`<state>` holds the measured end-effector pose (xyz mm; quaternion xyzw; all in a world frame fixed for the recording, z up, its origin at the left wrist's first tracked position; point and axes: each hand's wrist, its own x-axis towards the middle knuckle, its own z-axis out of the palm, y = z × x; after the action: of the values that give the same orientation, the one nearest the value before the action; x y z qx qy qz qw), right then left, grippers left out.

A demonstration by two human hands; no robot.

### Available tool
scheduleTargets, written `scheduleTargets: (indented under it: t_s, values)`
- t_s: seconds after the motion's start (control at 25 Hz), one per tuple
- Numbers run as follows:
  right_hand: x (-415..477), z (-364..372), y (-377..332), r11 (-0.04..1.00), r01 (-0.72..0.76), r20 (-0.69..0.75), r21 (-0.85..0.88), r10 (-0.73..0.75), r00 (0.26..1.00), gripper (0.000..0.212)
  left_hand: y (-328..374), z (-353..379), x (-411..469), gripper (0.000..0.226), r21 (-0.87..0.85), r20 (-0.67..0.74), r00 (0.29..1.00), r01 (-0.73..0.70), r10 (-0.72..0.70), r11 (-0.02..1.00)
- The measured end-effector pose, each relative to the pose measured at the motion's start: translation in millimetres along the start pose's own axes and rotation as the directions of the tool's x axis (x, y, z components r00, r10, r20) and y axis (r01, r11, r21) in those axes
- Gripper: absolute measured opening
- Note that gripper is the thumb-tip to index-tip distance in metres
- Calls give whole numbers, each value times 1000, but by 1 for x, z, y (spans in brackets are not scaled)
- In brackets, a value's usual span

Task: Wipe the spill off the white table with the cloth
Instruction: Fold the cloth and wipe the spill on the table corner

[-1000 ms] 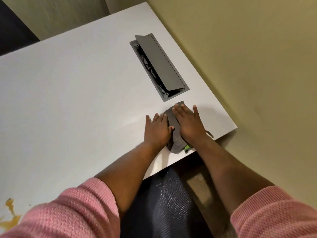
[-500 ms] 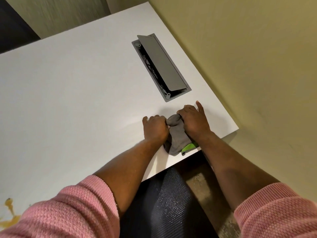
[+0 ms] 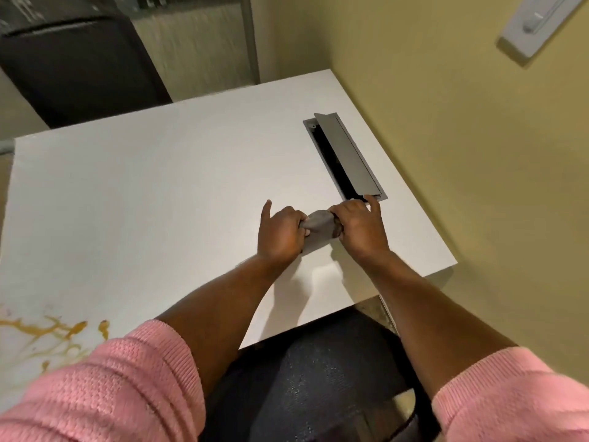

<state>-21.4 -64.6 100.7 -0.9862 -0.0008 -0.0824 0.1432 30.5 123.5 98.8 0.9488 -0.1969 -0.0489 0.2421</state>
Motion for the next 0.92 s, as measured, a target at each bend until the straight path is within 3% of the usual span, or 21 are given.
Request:
scheduleTargets:
  t_s: [0.24,0.64,0.92]
  values:
    - [-8,-19,-127,997,60,-70,55,-56,996,44,-63,-99,-65,21,6,-93,996,-8,8,1000]
    - [-83,6,-325,993,118,-133,13,-115,984,49,-187,-208,-219,19,74,-84,990,-105,111,992]
    - [-139,49,-433,990,144,-46,2,-144,989,47,-273,-238,-315,20,68,-20,999,-36,38,997]
